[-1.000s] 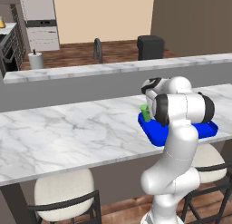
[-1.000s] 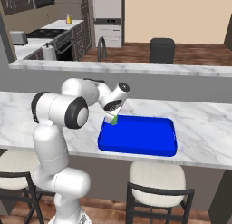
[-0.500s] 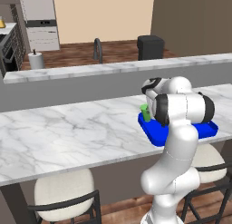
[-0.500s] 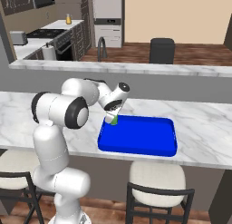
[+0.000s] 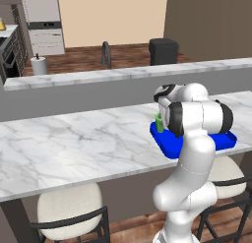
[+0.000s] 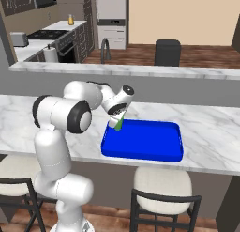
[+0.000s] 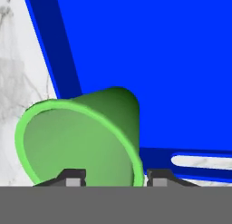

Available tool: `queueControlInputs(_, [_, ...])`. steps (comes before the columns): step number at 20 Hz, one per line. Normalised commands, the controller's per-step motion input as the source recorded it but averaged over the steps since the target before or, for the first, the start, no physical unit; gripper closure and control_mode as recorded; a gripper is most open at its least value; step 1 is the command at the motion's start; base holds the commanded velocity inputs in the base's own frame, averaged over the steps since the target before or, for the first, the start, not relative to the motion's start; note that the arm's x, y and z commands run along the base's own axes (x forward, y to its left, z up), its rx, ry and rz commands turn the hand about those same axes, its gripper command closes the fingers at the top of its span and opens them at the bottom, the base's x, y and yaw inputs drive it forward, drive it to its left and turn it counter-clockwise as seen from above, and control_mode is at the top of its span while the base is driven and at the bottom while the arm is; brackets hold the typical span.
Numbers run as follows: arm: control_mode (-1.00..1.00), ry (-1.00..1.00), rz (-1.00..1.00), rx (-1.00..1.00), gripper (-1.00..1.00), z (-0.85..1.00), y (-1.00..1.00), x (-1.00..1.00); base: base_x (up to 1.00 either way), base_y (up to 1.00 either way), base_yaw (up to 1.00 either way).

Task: There is a tray on the dining counter. Grab the cup, mug, and pitcher and place them on the tray. The pitcher may be placed next to the tray if it cannot fit the tray.

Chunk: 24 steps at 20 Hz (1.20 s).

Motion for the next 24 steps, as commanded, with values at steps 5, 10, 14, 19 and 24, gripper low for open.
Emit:
queueControlInputs(5, [-1.00, 0.00, 0.00, 0.00, -1.00, 0.00, 0.00, 0.00, 0.00, 0.00, 0.00])
queueControlInputs(10, [-1.00, 0.00, 0.00, 0.00, -1.00, 0.00, 0.00, 0.00, 0.00, 0.00, 0.00])
queueControlInputs(14, [-1.00, 0.00, 0.00, 0.00, -1.00, 0.00, 0.00, 0.00, 0.00, 0.00, 0.00])
queueControlInputs(19, [-1.00, -0.01, 0.00, 0.00, -1.00, 0.16, -0.01, 0.00, 0.00, 0.00, 0.00])
queueControlInputs(24, [-1.00, -0.03, 0.00, 0.00, -1.00, 0.53, -0.02, -0.13, 0.00, 0.00, 0.00])
